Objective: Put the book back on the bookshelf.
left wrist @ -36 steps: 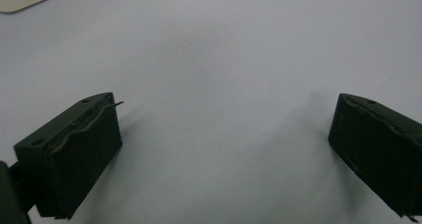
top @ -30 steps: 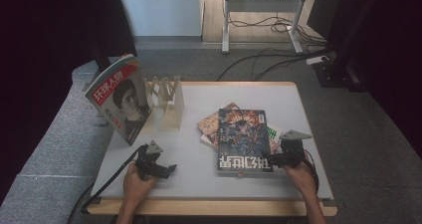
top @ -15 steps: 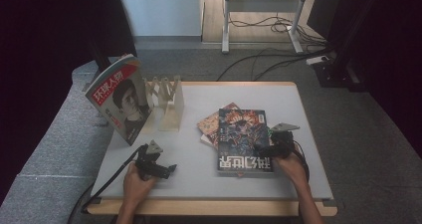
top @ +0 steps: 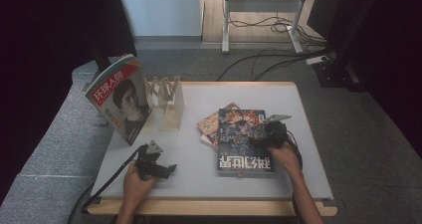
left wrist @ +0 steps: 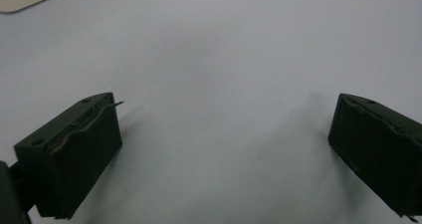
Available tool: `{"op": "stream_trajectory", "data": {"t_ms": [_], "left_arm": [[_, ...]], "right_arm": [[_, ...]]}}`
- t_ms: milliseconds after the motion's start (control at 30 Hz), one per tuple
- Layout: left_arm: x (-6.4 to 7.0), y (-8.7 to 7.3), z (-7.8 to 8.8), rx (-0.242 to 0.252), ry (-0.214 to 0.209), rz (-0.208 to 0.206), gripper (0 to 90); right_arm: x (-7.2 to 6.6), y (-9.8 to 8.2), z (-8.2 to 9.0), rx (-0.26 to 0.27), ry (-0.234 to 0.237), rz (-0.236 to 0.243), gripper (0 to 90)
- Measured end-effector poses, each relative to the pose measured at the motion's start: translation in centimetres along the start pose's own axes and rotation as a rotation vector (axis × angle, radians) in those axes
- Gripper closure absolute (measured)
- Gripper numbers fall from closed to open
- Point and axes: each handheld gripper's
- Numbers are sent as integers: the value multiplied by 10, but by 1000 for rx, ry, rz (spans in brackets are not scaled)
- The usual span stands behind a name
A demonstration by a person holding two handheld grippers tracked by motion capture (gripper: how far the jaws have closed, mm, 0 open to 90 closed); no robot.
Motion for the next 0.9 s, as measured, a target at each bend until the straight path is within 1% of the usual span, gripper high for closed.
{"op": "stream_trajectory", "data": {"t_ms": [33, 100, 367, 467, 733, 900], "left_arm": [[0, 0, 0, -1, 0, 0, 0], [0, 0, 0, 0, 0, 0, 0], [0, 0, 0, 0, 0, 0, 0], [0, 0, 0, 0, 0, 0, 0], [0, 0, 0, -1, 0, 0, 0], [0, 0, 0, -1, 1, 0, 0]], "right_arm": [[0, 0, -2, 2, 7, -4, 0], [0, 1, -3, 5, 3, -4, 0], [-1, 2, -3, 9, -4, 14, 0], [-3, 3, -5, 18, 8, 25, 0], [-23, 12, -11, 13, 47, 67, 0], [-33, 16, -14, 13, 55, 81, 0]]}}
Point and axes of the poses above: each handheld gripper's, and its own axes: z roughly backward along the jaws, y roughly out of its top, x roughly to its right, and after that the axes turned 9 degrees about -y, right-handed
